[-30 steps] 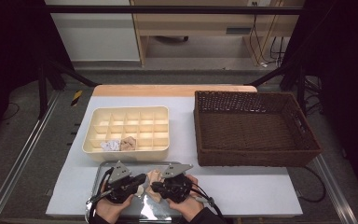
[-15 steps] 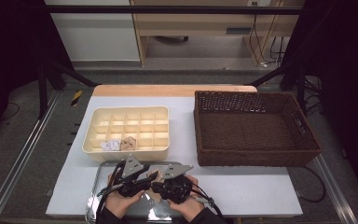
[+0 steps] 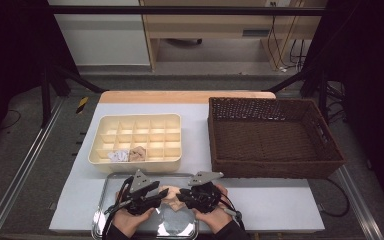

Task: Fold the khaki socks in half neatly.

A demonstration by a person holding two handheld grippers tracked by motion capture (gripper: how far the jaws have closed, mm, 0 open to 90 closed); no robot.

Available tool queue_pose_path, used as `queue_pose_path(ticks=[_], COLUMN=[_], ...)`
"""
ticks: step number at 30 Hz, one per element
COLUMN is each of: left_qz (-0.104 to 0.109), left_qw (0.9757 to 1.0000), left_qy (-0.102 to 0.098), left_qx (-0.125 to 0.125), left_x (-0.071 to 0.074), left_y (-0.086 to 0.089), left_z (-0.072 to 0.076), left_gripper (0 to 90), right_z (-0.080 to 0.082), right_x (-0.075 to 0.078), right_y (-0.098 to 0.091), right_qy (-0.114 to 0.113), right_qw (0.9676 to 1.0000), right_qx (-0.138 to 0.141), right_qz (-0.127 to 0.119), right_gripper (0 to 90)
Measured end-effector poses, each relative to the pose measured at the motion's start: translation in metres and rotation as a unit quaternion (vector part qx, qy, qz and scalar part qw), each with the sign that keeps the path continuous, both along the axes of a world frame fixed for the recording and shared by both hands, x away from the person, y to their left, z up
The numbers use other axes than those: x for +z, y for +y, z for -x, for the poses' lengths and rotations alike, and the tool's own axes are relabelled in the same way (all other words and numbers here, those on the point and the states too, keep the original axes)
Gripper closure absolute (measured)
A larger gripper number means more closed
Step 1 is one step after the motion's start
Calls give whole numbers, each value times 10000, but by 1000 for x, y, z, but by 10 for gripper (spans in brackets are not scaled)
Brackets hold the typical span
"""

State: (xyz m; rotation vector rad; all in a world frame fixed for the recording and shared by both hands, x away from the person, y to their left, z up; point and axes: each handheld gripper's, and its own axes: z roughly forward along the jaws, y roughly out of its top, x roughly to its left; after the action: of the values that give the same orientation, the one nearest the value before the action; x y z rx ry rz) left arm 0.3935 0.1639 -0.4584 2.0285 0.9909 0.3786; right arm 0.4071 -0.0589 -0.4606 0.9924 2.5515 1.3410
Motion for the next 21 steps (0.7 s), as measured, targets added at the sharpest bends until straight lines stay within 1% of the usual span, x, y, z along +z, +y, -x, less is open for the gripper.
queue_pose_path(ticks=[3, 4, 5, 7, 9, 13, 15, 19, 20, 21], left_qz=[0, 1, 7, -28, -49, -58, -59, -62, -63, -66], left_qw=[10000, 10000, 10000, 10000, 10000, 10000, 10000, 10000, 10000, 10000], left_qy=[1, 12, 17, 24, 11, 5, 4, -7, -3, 2], left_qx=[12, 7, 38, 24, 24, 15, 11, 10, 11, 10], left_x=[-1, -2, -2, -3, -3, -3, -3, -3, -3, -3], left_y=[-2, -2, -3, -4, -5, -6, -6, -7, -6, -6], left_z=[3, 3, 4, 5, 6, 8, 8, 9, 8, 8], left_gripper=[530, 530, 529, 528, 528, 528, 528, 528, 527, 525], right_z=[0, 0, 1, 2, 2, 4, 5, 4, 3, 2], right_x=[4, 7, 9, 12, 11, 6, 8, 18, 19, 19], right_y=[-3, -3, -4, -5, -5, -7, -8, -7, -6, -6], right_qy=[-12, -46, -85, -139, -166, -88, -108, -285, -318, -298], right_qw=[9999, 9998, 9997, 9994, 9993, 9995, 9994, 9984, 9982, 9981], right_qx=[-59, -97, -124, -216, -271, -292, -275, -373, -389, -417], right_qz=[-109, -171, -202, -235, -198, -75, -157, -330, -338, -332], right_gripper=[764, 762, 763, 764, 758, 753, 757, 786, 792, 796])
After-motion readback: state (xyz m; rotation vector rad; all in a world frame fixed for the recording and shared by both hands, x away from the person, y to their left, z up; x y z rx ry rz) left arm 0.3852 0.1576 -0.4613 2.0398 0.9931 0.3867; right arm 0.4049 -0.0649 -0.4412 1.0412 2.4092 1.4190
